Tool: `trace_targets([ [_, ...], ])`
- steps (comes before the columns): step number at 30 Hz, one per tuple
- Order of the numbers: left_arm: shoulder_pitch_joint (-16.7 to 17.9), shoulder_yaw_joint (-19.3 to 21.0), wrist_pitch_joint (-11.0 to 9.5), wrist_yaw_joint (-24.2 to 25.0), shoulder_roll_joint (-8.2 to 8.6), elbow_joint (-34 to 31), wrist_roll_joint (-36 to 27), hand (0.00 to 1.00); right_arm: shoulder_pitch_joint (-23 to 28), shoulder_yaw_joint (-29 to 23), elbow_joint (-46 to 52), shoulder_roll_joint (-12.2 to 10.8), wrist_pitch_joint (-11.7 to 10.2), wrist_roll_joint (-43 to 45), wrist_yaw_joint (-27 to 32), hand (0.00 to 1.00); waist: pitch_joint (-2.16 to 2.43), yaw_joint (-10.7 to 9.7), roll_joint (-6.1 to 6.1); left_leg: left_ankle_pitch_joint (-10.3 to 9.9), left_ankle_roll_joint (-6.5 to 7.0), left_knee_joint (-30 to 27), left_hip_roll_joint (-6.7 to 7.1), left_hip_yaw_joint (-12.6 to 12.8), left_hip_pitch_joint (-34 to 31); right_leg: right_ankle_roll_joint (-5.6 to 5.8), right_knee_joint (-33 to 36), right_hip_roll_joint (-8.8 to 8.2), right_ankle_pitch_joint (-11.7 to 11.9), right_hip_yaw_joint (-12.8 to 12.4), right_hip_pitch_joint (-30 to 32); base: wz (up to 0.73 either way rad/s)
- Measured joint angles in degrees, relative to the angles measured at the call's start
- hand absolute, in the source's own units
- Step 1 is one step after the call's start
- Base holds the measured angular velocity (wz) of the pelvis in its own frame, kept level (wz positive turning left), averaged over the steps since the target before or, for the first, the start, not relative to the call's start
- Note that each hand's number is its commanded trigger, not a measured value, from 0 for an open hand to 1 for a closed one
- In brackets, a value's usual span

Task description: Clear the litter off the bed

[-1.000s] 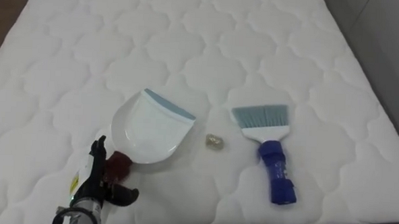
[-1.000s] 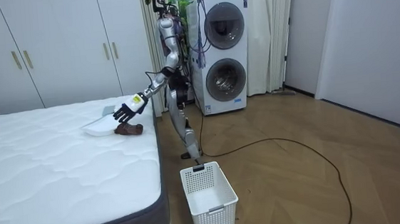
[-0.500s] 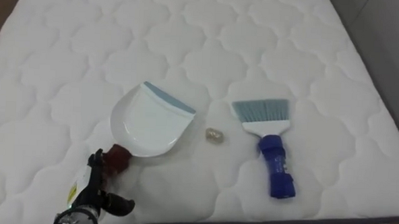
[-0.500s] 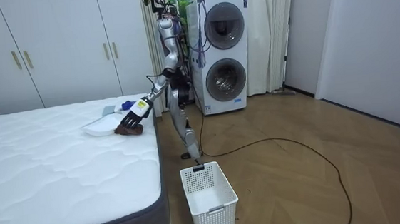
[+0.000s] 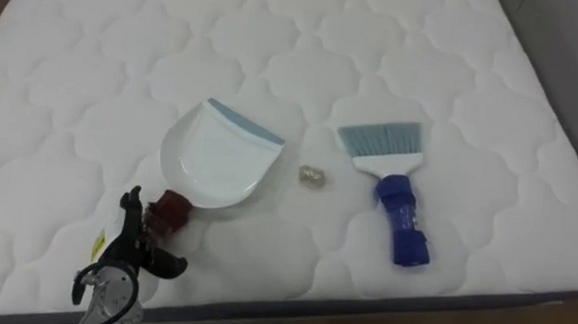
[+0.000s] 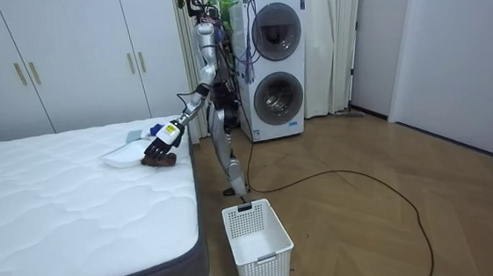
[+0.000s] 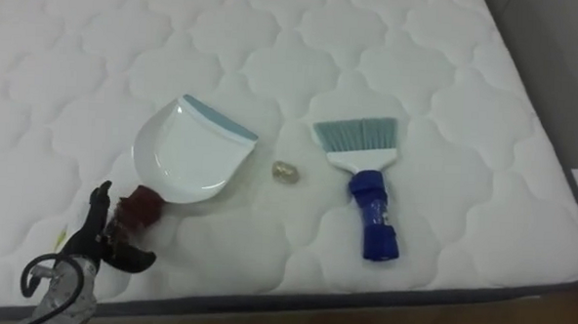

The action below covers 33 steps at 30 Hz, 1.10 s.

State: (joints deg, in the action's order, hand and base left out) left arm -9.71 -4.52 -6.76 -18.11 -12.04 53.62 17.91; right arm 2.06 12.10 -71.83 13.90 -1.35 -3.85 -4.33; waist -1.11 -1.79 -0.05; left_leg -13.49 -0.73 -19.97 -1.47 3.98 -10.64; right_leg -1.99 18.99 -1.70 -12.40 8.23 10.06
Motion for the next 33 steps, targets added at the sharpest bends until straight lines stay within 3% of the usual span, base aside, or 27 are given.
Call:
trace_targets([
  [9,-1.6,0.0,-0.4,0.2,-0.30,0.5,-0.3,0.00,-1.4,0.5,0.0,0.0,-0.6,-0.1,0.1,0.00,-0.66,0.0,-0.19,-0.1,0.87,-1.9,0.03,0.7,-2.7,0.23,1.1,-0.44,-0.2,0.1,2.3,0.02],
  [22,-3.0,-0.1,-0.4,3.7,-0.53,4.4,-2.8,0.00,-2.3,2.3,0.1,0.0,-0.6,-0.4,0.6,0.00,-0.63,-0.2,-0.39,-0.1,0.88,-2.9,0.06,1.3,-4.4,0.24,3.1,-0.81,-0.4,-0.1,4.4,0.00],
  [28,-7.4,-0.2,-0.3,3.6,-1.12,8.8,-6.9,0.00,-3.1,3.6,0.1,0.0,-0.5,-1.7,0.7,0.00,-0.66,-1.2,-0.45,-0.1,0.89,-3.8,-0.09,1.9,-5.9,0.24,3.8,-0.82,-0.4,-0.3,6.0,-0.01],
  [33,-8.3,-0.2,-0.3,3.2,-1.44,9.5,-9.3,0.00,-3.2,4.6,0.1,0.0,-0.6,-4.4,2.0,0.00,-0.72,-2.3,-0.19,-0.1,0.92,-4.3,-0.21,2.4,-7.3,0.21,4.3,-0.81,-0.4,-0.8,7.7,-0.05],
])
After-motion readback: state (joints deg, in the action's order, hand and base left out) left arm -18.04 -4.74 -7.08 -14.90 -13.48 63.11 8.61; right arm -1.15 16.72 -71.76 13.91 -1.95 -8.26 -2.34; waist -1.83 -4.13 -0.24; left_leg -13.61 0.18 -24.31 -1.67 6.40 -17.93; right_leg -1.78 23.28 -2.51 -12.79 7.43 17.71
